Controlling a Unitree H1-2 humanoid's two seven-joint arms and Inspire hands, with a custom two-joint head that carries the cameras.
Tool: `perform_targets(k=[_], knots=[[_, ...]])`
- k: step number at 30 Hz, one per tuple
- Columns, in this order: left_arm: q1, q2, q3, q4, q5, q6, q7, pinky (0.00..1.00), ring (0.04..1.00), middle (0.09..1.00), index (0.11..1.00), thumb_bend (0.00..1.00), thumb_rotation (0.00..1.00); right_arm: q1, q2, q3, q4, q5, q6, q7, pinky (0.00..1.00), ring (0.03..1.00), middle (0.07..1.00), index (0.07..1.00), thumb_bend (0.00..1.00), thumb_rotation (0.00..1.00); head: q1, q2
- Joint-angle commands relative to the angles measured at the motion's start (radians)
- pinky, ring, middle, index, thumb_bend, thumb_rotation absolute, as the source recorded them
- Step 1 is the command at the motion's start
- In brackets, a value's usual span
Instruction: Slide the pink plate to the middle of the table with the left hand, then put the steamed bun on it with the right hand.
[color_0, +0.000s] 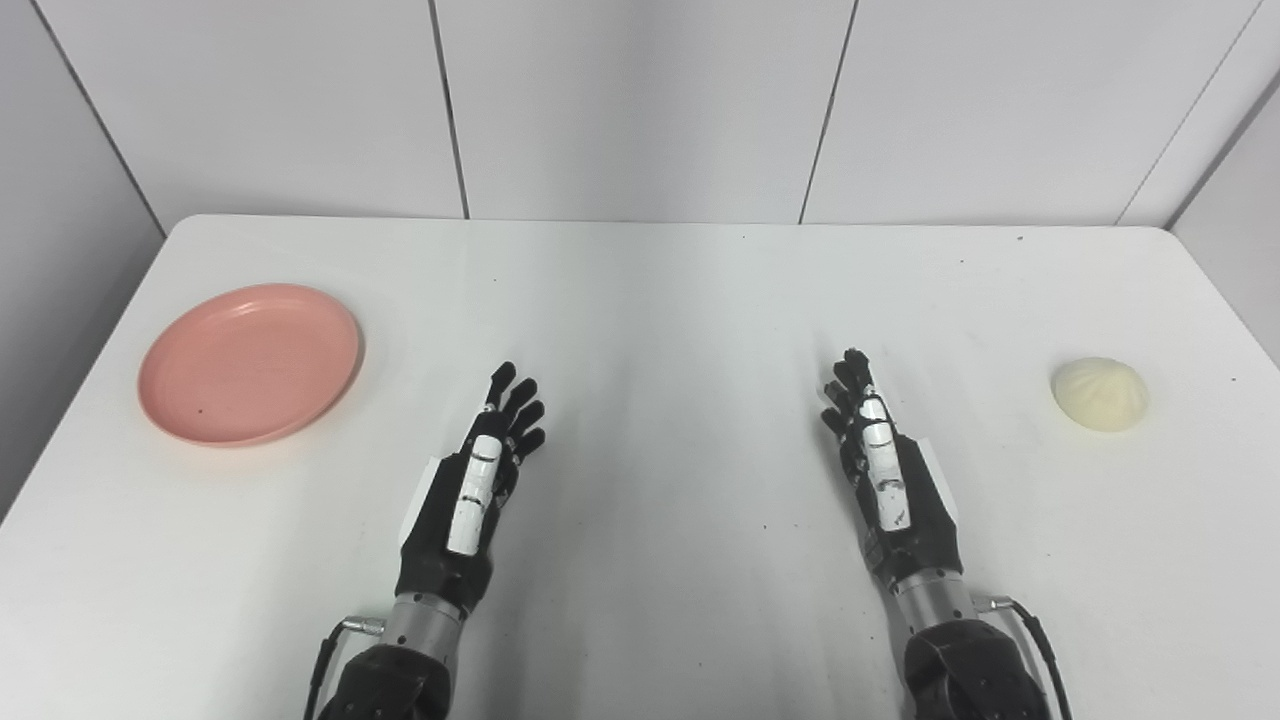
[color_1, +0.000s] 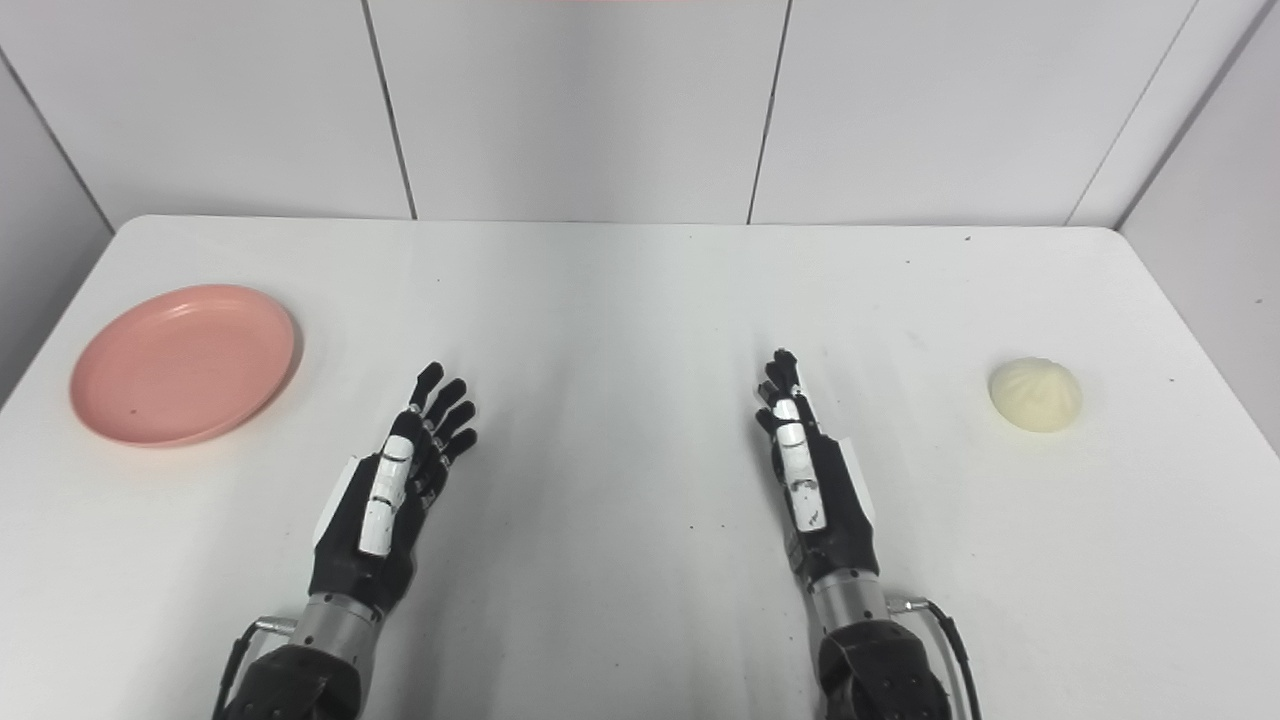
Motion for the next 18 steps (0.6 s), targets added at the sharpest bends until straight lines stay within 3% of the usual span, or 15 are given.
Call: perform_targets(k=[1,18], knots=[[0.01,-0.002,0.001,-0.005,-0.003,0.016,0.007,0.94,0.956,0.972,0.977,0.56,1.0,-0.009,0.006,0.01,-0.019,0.005,0.003,0.01,1.0,0.981,1.0,1.0,0.49,1.0,0.002,0.001],[0.011,-0.002,0.004,-0.002,-0.01,0.008,0.004,0.94,0.957,0.972,0.976,0.56,1.0,-0.008,0.004,0.016,-0.022,0.005,0.001,0.01,1.0,0.978,1.0,1.0,0.48,1.0,-0.003,0.002]])
